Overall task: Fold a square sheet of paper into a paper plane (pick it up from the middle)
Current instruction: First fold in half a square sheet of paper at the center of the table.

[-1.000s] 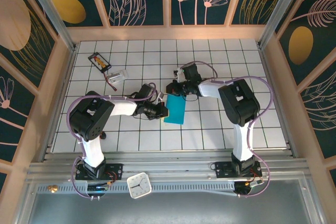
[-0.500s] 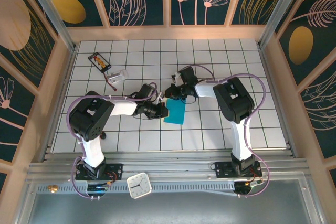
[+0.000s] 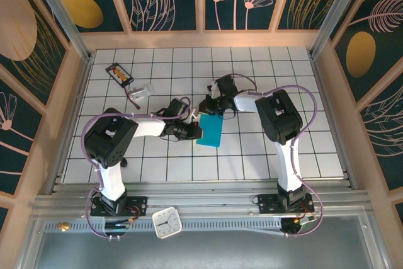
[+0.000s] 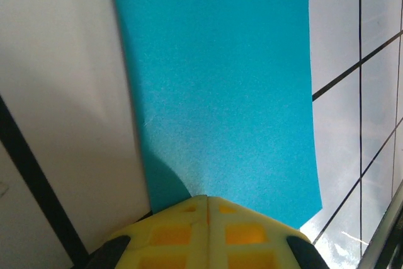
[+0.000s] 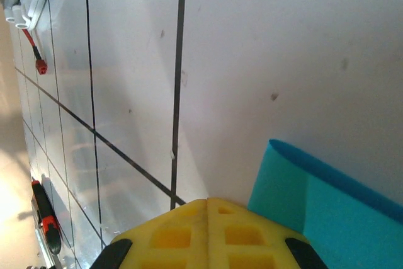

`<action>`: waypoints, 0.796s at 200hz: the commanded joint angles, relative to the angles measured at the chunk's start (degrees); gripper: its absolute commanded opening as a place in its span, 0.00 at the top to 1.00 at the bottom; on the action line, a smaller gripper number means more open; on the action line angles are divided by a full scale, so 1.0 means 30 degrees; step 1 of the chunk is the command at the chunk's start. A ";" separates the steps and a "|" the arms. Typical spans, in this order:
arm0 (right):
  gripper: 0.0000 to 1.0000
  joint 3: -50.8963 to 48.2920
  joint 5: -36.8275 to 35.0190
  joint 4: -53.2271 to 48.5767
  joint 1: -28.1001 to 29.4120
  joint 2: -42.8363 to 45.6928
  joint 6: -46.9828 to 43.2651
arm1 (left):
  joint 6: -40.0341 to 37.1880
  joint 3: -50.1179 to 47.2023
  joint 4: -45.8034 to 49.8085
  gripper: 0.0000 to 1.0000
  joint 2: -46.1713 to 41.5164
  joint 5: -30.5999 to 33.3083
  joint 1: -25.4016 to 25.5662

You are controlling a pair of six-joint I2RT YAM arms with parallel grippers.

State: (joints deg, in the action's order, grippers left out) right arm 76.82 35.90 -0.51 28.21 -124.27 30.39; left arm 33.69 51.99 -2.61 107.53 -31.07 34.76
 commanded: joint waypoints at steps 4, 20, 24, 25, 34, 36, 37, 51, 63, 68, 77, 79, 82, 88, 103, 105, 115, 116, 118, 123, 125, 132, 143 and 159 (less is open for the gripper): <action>1.00 0.0788 -0.2533 -0.0091 -0.0947 -0.1196 -0.0346 | -0.0799 -0.1087 0.3800 1.00 0.1451 0.1480 -0.0014; 1.00 0.1010 -0.2619 -0.0173 -0.1095 -0.1423 -0.0300 | -0.0861 -0.1105 0.3826 1.00 0.1453 0.1516 -0.0037; 1.00 0.1092 -0.2646 -0.0202 -0.1105 -0.1480 -0.0284 | -0.0880 -0.1126 0.3807 1.00 0.1450 0.1509 0.0007; 1.00 0.1103 -0.2648 -0.0206 -0.1122 -0.1489 -0.0286 | -0.0884 -0.1127 0.3804 1.00 0.1451 0.1509 -0.0019; 1.00 0.1250 -0.2734 -0.0259 -0.1211 -0.1649 -0.0266 | -0.0903 -0.1174 0.3829 1.00 0.1474 0.1502 -0.0033; 1.00 0.1294 -0.2759 -0.0288 -0.1224 -0.1667 -0.0260 | -0.0929 -0.1183 0.3830 1.00 0.1480 0.1507 -0.0005; 1.00 0.1335 -0.2763 -0.0293 -0.1241 -0.1699 -0.0259 | -0.0924 -0.1185 0.3815 1.00 0.1481 0.1508 0.0004; 1.00 0.1601 -0.2876 -0.0330 -0.1436 -0.1901 -0.0228 | -0.0963 -0.1238 0.3800 1.00 0.1482 0.1512 0.0000; 1.00 0.1862 -0.2935 -0.0432 -0.1586 -0.2075 -0.0198 | -0.0977 -0.1245 0.3800 1.00 0.1453 0.1480 -0.0007; 1.00 0.1997 -0.2969 -0.0468 -0.1666 -0.2152 -0.0175 | -0.0995 -0.1249 0.3800 1.00 0.1418 0.1480 -0.0018; 1.00 0.2227 -0.2988 -0.0570 -0.1784 -0.2293 -0.0197 | -0.0984 -0.1277 0.3786 1.00 0.1395 0.1480 -0.0007; 1.00 0.2285 -0.2991 -0.0593 -0.1807 -0.2326 -0.0199 | -0.1008 -0.1297 0.3775 1.00 0.1395 0.1465 -0.0013; 1.00 0.2358 -0.3000 -0.0631 -0.1824 -0.2392 -0.0199 | -0.1017 -0.1299 0.3771 1.00 0.1395 0.1452 -0.0015; 1.00 0.2542 -0.3005 -0.0699 -0.1884 -0.2497 -0.0199 | -0.1024 -0.1301 0.3743 1.00 0.1365 0.1454 0.0009; 1.00 0.2987 -0.3028 -0.0841 -0.2056 -0.2736 -0.0222 | -0.0991 -0.1287 0.3713 1.00 0.1343 0.1359 -0.0007; 1.00 0.3083 -0.3030 -0.0866 -0.2080 -0.2767 -0.0227 | -0.0988 -0.1263 0.3698 1.00 0.1338 0.1340 -0.0006; 1.00 0.3448 -0.3016 -0.0976 -0.2218 -0.2921 -0.0256 | -0.0933 -0.1230 0.3661 1.00 0.1275 0.1276 -0.0010; 1.00 0.3482 -0.3009 -0.0988 -0.2236 -0.2941 -0.0257 | -0.0926 -0.1223 0.3658 1.00 0.1262 0.1260 0.0002; 1.00 0.3580 -0.3004 -0.1027 -0.2279 -0.2957 -0.0257 | -0.0920 -0.1217 0.3655 1.00 0.1251 0.1249 -0.0011; 1.00 0.3767 -0.2952 -0.1101 -0.2347 -0.3012 -0.0272 | -0.0832 -0.1156 0.3604 1.00 0.1191 0.1234 -0.0006; 1.00 0.3879 -0.2931 -0.1114 -0.2402 -0.3019 -0.0283 | -0.0787 -0.1157 0.3568 1.00 0.1168 0.1213 -0.0006; 1.00 0.4190 -0.2845 -0.1251 -0.2502 -0.3021 -0.0314 | -0.0563 -0.1129 0.3390 1.00 0.1052 0.1052 -0.0012; 1.00 0.4685 -0.2590 -0.1379 -0.2719 -0.2845 -0.0482 | 0.0120 -0.1040 0.2874 1.00 0.0811 0.0782 -0.0015; 1.00 0.4754 -0.2267 -0.1304 -0.3007 -0.1968 -0.0775 | 0.1970 -0.1174 0.1197 0.99 0.0180 0.0077 0.0042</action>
State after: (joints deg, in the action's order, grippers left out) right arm 89.21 34.50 -4.71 23.14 -131.00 30.30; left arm 33.58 51.90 -4.40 107.57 -30.15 34.46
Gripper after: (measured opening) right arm 0.057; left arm 0.056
